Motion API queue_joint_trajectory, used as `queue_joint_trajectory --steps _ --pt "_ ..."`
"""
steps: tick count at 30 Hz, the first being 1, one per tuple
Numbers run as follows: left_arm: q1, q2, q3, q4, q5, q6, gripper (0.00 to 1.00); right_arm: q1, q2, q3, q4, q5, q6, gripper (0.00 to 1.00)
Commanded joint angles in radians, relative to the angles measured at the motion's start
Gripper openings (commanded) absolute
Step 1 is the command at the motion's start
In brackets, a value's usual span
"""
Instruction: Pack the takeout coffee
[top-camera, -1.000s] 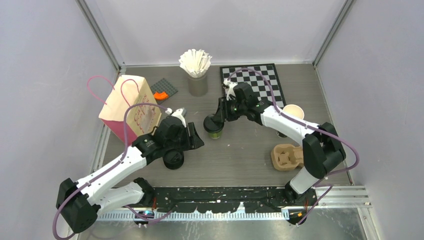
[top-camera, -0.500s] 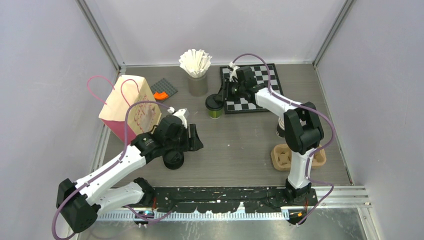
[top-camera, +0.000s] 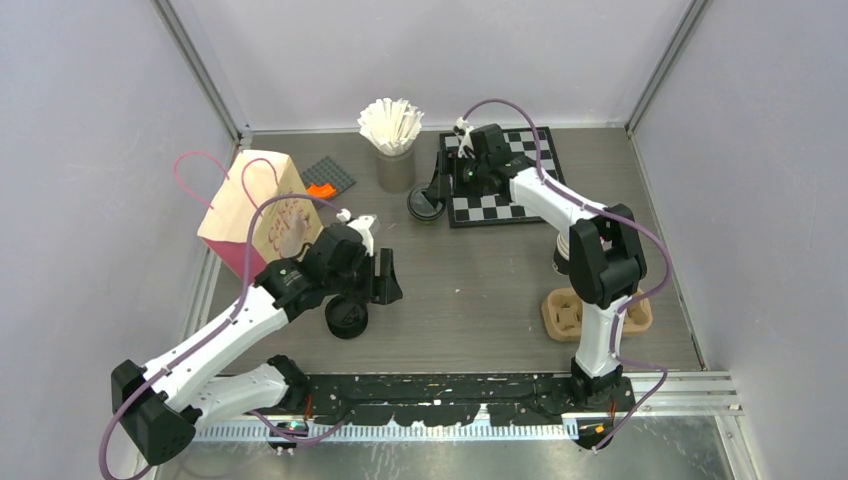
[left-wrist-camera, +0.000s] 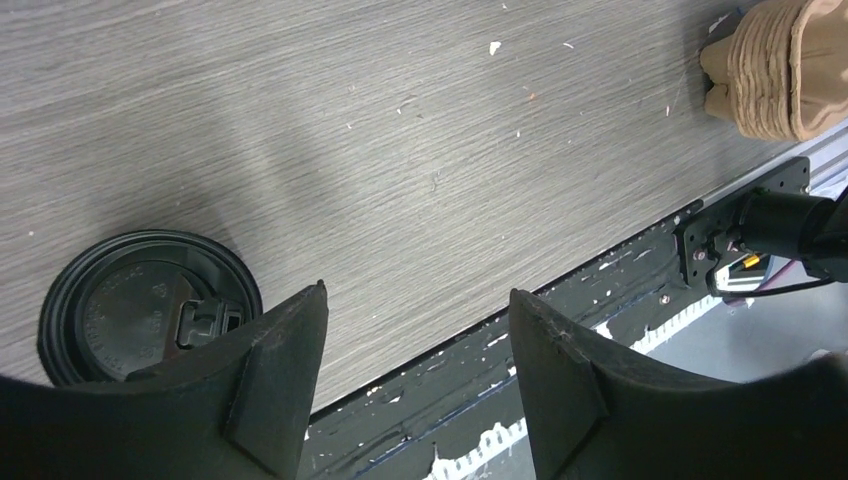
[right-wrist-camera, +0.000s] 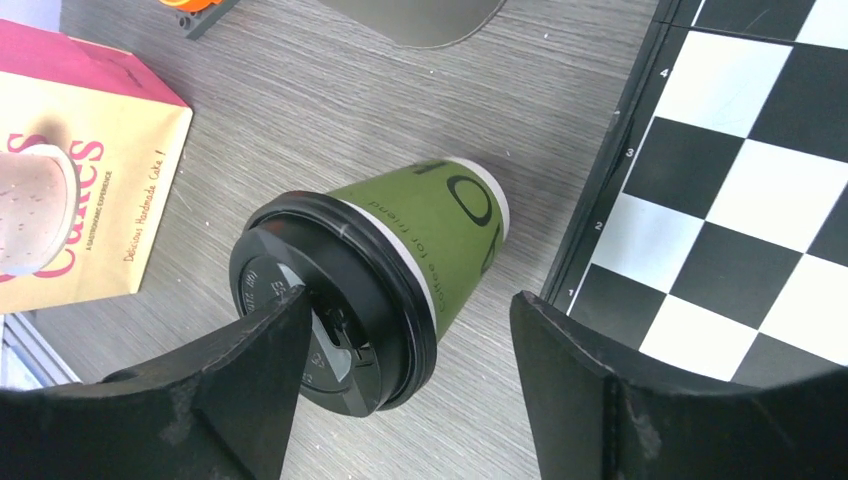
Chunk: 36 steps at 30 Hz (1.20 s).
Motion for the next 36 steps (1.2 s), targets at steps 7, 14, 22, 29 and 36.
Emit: queue_joint_trajectory --steps 7,14,22,29,36 --pt "0.0 0.0 0.128 -0.162 -0.037 0.171 0.83 -0.003 -0.127 0.16 -0.226 0.086 -0.066 0.81" --pt "0.001 -0.002 0.107 -0.105 -0.015 0.144 0.82 -0.002 -0.09 0.161 -0.259 0.012 -0.067 0.71" --pt "0.016 0.093 0.106 0.012 0.011 0.093 0.81 -0.003 -0.103 0.056 -0.184 -0.071 -0.025 0.68" --pt "0.139 0.267 0.159 0.186 0.162 -0.007 0.73 0.001 -0.069 0.018 -0.145 -0.156 0.006 0.66" --pt "0.201 0.411 0.23 0.346 0.157 -0.049 0.7 0.0 -0.015 0.038 -0.16 -0.181 -0.018 0.66"
